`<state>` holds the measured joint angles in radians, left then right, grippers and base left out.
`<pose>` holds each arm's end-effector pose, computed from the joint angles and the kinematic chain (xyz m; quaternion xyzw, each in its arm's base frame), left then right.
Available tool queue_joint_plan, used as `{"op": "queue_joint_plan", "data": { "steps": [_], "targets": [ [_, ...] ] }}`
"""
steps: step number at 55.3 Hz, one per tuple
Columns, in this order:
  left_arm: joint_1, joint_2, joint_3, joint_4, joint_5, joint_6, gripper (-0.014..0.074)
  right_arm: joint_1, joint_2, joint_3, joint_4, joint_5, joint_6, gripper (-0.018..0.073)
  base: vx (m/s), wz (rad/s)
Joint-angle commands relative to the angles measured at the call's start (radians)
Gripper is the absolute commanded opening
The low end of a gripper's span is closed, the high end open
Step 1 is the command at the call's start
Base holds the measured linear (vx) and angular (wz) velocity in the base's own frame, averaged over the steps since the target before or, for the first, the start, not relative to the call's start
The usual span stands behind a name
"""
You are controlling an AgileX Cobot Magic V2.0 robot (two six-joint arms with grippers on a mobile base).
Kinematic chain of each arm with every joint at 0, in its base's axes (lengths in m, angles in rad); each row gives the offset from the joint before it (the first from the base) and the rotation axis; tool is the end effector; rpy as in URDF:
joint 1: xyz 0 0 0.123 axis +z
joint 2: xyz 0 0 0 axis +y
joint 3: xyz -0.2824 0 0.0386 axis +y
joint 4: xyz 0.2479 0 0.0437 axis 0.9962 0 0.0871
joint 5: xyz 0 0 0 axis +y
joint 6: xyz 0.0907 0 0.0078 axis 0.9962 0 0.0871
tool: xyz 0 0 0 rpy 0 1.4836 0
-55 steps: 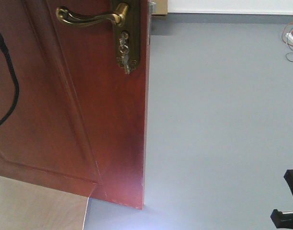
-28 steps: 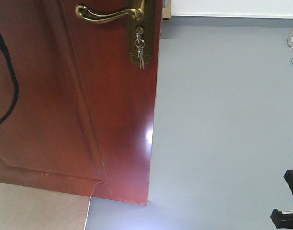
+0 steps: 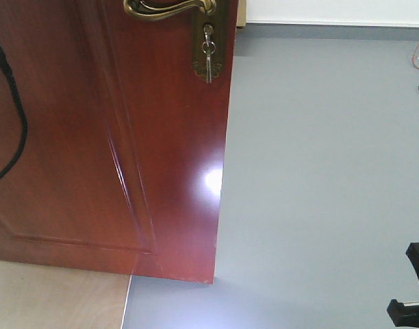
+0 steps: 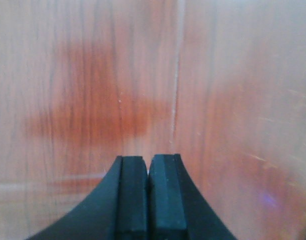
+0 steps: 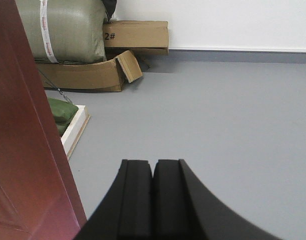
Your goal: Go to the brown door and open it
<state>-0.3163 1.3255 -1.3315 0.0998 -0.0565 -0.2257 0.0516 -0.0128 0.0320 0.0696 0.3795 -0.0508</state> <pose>0.2912 -0.0958 0.4649 0.0641 0.6492 -0.1681 0.7390 0.0522 0.0051 0.1690 -0.0228 0.8076 0.0297 0.5885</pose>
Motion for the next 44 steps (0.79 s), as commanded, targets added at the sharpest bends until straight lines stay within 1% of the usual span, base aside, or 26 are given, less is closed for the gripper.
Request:
{"op": "queue_joint_plan", "data": {
  "steps": [1,28,32,36,40,44],
  "targets": [
    [-0.002,-0.024,-0.031,-0.006,-0.077,0.001,0.0136,0.002,-0.006,0.004,-0.003,-0.082,-0.006,0.0000,0.00,0.00],
    [-0.002,-0.025,-0.031,-0.006,-0.075,0.001,0.0136,0.002,-0.006,0.004,-0.003,-0.075,-0.006,0.0000,0.00,0.00],
    [-0.002,-0.038,-0.031,-0.008,-0.064,0.000,0.0136,0.002,-0.006,0.004,-0.003,-0.076,-0.006,0.0000,0.00,0.00],
    [-0.002,-0.061,-0.027,-0.016,-0.018,-0.007,0.0136,0.002,-0.006,0.004,-0.003,-0.076,-0.006,0.0000,0.00,0.00],
    [-0.002,-0.098,0.001,-0.011,0.005,0.004,0.0136,0.002,-0.006,0.004,-0.003,-0.076,-0.006,0.0000,0.00,0.00],
    [-0.002,-0.142,0.055,0.017,-0.010,0.039,0.0136,0.002,-0.006,0.004,-0.003,-0.076,-0.006,0.0000,0.00,0.00]
  ]
}}
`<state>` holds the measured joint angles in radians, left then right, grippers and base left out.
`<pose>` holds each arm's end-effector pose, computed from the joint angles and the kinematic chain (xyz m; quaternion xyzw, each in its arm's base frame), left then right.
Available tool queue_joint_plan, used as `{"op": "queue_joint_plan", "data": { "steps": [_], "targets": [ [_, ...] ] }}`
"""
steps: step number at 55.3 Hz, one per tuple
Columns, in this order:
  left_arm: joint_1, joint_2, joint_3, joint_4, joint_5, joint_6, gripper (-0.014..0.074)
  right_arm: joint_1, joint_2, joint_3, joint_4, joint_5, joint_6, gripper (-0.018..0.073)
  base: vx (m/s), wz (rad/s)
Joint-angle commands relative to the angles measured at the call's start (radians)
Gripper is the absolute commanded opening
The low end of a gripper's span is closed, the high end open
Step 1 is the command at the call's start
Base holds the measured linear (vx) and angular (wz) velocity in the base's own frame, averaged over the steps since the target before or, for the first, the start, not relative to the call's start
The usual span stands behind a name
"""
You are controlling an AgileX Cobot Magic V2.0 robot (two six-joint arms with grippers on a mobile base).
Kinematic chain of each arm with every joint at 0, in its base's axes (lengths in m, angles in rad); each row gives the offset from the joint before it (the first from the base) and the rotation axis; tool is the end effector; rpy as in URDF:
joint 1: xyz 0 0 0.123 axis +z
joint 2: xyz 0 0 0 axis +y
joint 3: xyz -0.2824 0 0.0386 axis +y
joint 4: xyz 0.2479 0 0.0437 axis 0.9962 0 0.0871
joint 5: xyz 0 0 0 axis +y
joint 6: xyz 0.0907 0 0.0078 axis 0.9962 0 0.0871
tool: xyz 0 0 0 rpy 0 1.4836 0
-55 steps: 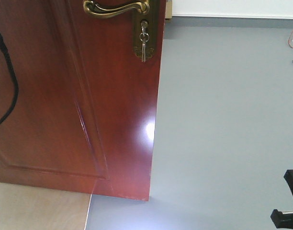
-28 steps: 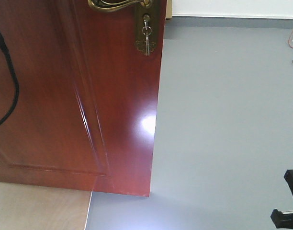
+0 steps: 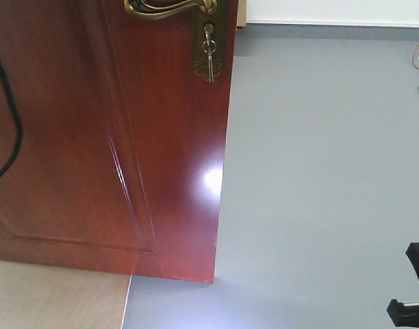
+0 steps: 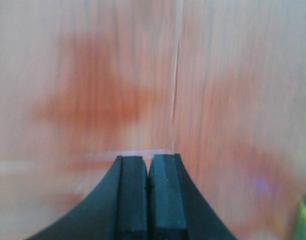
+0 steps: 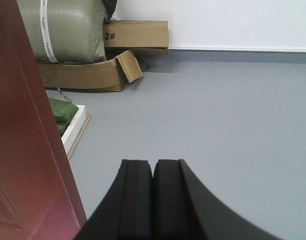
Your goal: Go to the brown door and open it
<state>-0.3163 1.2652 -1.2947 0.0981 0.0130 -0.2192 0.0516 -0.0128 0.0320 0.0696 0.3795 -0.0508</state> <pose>0.2746 -0.0897 0.4642 0.0648 0.6663 -0.1608 0.7252 0.0522 0.0051 0.1690 -0.0228 0.8076 0.0297 0.5885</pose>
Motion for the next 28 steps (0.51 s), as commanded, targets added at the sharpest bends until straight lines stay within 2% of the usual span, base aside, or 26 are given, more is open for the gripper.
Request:
{"op": "queue_joint_plan", "data": {
  "steps": [1,5,13,28],
  "targets": [
    [-0.002,-0.092,0.032,0.025,-0.086,0.040,0.0136,0.002,-0.006,0.004,-0.003,-0.076,-0.006,0.0000,0.00,0.00],
    [0.001,-0.144,0.111,0.046,-0.142,0.072,0.0136,0.002,-0.006,0.004,-0.003,-0.076,-0.006,0.0000,0.00,0.00],
    [0.040,-0.259,0.285,0.034,-0.224,0.062,0.0136,0.002,-0.006,0.004,-0.003,-0.076,-0.006,0.0000,0.00,0.00],
    [0.146,-0.507,0.629,0.013,-0.230,0.039,0.0136,0.002,-0.006,0.004,-0.003,-0.076,-0.006,0.0000,0.00,0.00]
  ]
}}
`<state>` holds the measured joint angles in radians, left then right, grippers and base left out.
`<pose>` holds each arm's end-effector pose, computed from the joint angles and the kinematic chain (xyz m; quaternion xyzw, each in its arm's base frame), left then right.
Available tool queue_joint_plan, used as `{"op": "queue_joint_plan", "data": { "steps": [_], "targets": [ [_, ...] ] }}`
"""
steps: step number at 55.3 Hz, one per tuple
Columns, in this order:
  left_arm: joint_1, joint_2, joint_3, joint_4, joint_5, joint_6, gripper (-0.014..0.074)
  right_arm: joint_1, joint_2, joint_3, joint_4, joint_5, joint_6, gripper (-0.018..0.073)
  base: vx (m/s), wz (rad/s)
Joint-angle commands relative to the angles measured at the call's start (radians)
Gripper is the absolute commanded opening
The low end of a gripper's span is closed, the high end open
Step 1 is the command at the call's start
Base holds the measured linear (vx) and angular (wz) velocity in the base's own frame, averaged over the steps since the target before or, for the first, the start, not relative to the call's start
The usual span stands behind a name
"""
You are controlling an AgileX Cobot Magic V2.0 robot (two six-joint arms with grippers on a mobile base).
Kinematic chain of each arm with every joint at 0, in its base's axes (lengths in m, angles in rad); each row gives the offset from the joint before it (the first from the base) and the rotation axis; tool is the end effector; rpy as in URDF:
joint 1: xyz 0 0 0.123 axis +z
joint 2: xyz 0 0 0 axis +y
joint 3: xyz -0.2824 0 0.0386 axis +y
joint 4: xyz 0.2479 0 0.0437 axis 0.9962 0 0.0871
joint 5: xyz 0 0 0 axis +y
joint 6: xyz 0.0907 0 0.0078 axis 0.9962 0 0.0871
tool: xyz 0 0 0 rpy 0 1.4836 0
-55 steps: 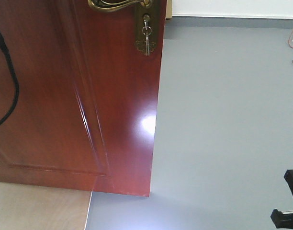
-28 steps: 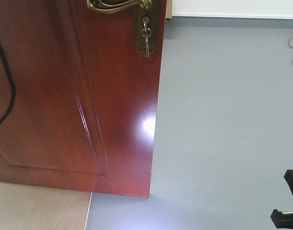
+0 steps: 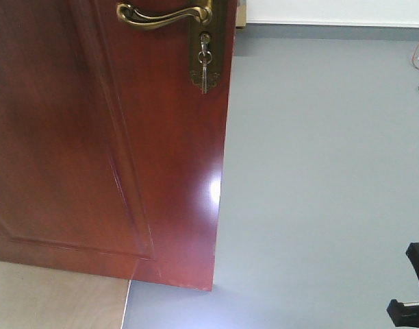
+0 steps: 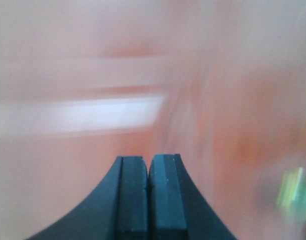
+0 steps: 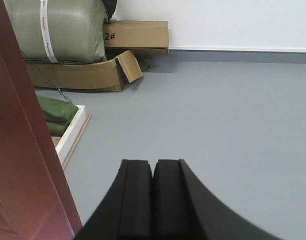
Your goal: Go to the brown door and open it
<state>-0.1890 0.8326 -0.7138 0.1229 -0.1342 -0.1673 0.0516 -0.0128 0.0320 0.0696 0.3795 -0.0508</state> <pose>0.1769 -0.0353 0.3810 0.0541 0.6681 -0.0923 0.7363 0.0522 0.0051 0.1690 -0.0228 0.8076 0.0297 0.5885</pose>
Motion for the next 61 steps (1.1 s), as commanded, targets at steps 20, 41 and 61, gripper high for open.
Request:
{"op": "queue_joint_plan", "data": {
  "steps": [20,41,61],
  "targets": [
    [0.073,-0.496,0.505,-0.012,-0.083,-0.006,0.0136,0.002,-0.006,0.004,-0.003,-0.076,-0.006,0.0000,0.00,0.00],
    [0.081,-0.864,0.717,-0.012,0.105,-0.073,0.0136,0.002,-0.006,0.004,-0.003,-0.078,-0.006,0.0000,0.00,0.00],
    [0.081,-0.858,0.717,-0.012,0.120,-0.073,0.0136,0.002,-0.006,0.004,-0.003,-0.078,-0.006,0.0000,0.00,0.00]
  ]
}}
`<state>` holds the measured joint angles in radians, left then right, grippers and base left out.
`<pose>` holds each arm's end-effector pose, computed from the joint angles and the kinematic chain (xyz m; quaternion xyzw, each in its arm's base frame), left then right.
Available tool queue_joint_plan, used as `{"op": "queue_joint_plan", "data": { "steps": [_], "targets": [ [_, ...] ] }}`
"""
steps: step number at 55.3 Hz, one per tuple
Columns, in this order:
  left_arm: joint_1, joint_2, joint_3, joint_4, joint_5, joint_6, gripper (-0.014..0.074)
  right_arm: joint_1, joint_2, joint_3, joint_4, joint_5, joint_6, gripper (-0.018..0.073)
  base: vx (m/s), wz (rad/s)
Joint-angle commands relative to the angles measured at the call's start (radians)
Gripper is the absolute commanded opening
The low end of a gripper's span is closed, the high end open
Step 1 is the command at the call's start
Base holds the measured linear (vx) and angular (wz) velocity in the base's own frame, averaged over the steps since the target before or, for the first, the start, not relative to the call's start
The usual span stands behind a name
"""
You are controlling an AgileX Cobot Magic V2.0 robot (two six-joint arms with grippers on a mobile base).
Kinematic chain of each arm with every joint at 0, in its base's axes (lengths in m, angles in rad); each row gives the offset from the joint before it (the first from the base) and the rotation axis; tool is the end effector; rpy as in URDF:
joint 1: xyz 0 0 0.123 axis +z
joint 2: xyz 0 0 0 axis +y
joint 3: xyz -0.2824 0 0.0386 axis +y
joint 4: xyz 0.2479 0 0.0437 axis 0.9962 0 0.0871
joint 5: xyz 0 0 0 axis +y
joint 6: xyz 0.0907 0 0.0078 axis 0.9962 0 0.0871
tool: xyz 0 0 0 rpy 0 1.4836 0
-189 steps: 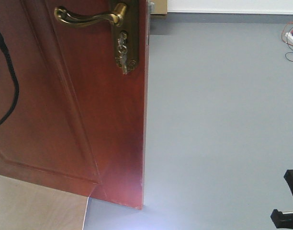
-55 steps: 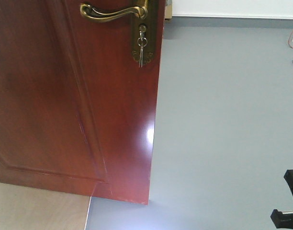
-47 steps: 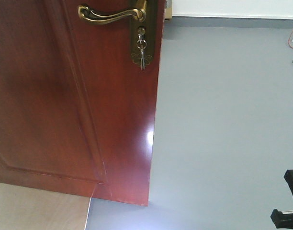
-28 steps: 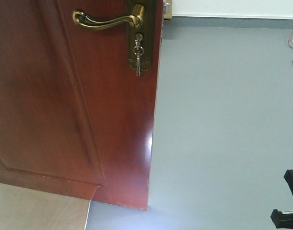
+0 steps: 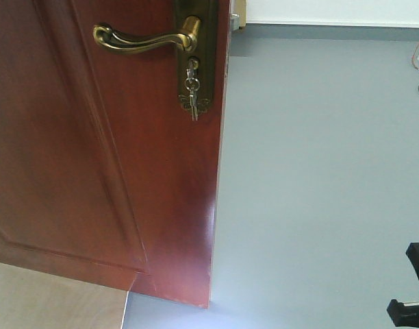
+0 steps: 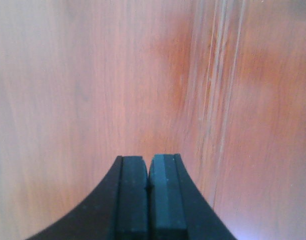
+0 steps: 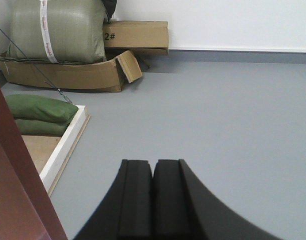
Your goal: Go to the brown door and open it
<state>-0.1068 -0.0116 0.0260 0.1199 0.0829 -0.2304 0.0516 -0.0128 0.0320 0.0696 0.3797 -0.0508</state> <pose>0.0565 -0.0051 0.1975 -0.0049 0.7104 -0.0730 0.6999 0.0522 0.0051 0.1690 -0.0228 0.8077 0.0297 0.5884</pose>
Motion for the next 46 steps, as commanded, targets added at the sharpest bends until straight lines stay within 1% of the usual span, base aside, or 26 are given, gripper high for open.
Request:
{"op": "queue_joint_plan", "data": {
  "steps": [1,46],
  "targets": [
    [-0.001,-0.014,-0.023,-0.009,-0.097,-0.010,0.0136,0.002,-0.006,0.004,-0.003,-0.079,-0.006,0.0000,0.00,0.00],
    [-0.001,-0.014,-0.023,-0.009,-0.096,-0.010,0.0136,0.002,-0.006,0.004,-0.003,-0.079,-0.006,0.0000,0.00,0.00]
  ]
}}
